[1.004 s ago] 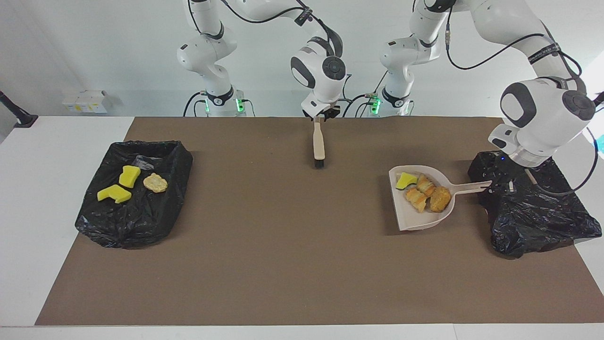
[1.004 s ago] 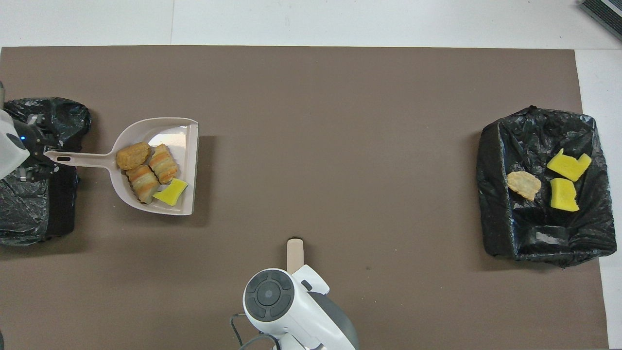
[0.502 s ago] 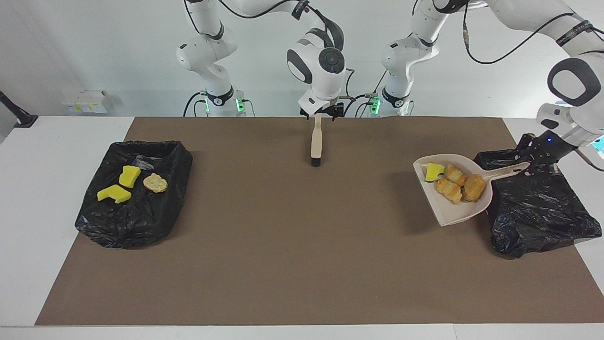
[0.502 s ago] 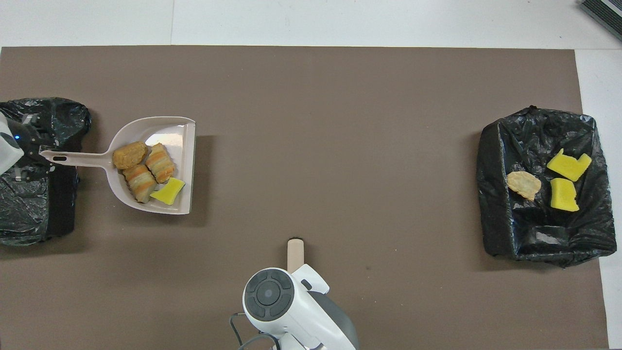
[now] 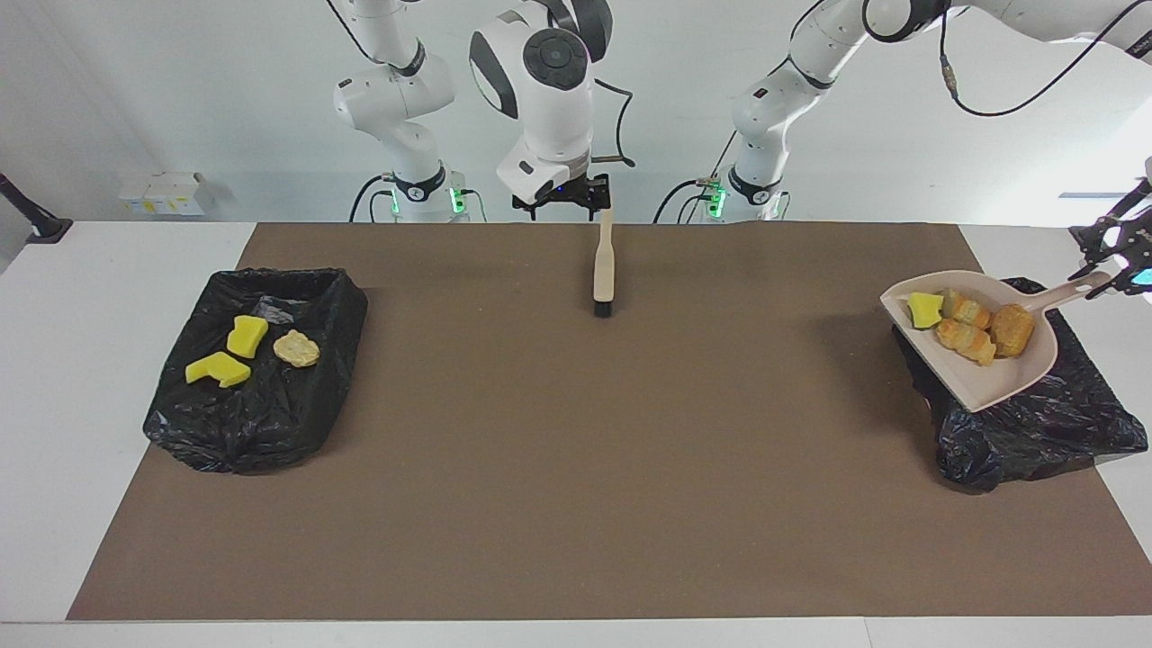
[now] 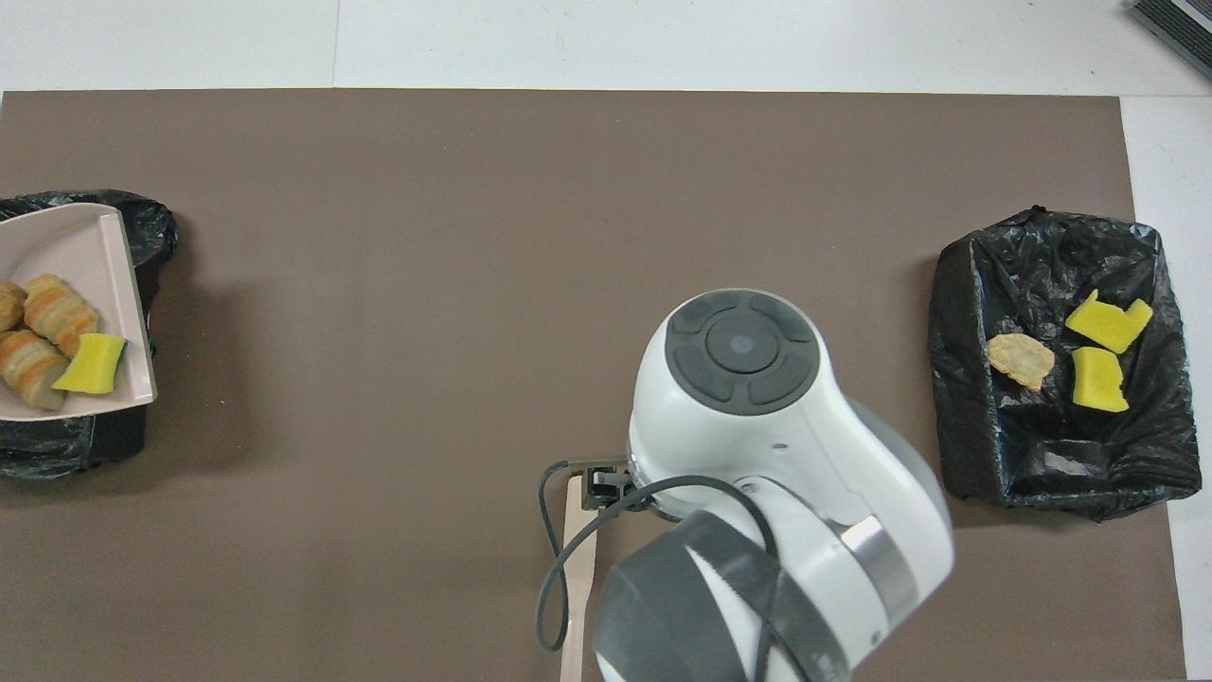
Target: Sweep and dump trash in bin
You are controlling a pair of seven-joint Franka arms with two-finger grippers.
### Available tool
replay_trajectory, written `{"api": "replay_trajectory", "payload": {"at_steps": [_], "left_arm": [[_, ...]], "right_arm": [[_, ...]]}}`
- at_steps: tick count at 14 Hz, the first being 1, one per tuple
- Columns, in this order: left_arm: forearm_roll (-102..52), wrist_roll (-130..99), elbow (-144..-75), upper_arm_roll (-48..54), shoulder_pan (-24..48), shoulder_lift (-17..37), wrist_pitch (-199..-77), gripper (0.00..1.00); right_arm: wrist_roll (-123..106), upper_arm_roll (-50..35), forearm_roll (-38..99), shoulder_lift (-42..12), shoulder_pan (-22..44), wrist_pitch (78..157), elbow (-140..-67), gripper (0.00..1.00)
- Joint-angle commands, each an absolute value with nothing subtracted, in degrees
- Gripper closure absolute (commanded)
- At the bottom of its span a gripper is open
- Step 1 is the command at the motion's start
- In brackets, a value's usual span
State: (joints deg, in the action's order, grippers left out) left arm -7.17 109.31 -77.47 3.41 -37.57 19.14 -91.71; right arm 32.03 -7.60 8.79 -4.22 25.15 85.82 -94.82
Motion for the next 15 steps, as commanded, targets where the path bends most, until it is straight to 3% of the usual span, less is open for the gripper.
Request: {"api": "replay_trajectory", "payload": {"at_steps": [1,5,11,15], "left_arm": [[-8.44,110.13,-71.12,4.13,-40.77,22.23,-89.82,1.00],[-4.58,113.63,-68.56,3.43,-41.31,22.59,-94.99,1.00],[11.93,113.82,-68.47,3.86,-37.27,21.97,-105.38,1.00],[19.75,114.17,-68.64,4.22,-36.04,21.88,-105.29,1.00]], "right_arm": [[22.63,-8.17,7.21,-4.57,19.53,81.14,-89.92,0.00],[7.94,-8.09,4.76,-4.57,11.01,76.65,-85.35,0.00],[-2.19,-8.00,-1.66,-4.57,1.95,77.78,-82.44,0.00],[-6.07,-3.18,-2.63,-4.57,-0.35,79.45,-82.44,0.00]]}}
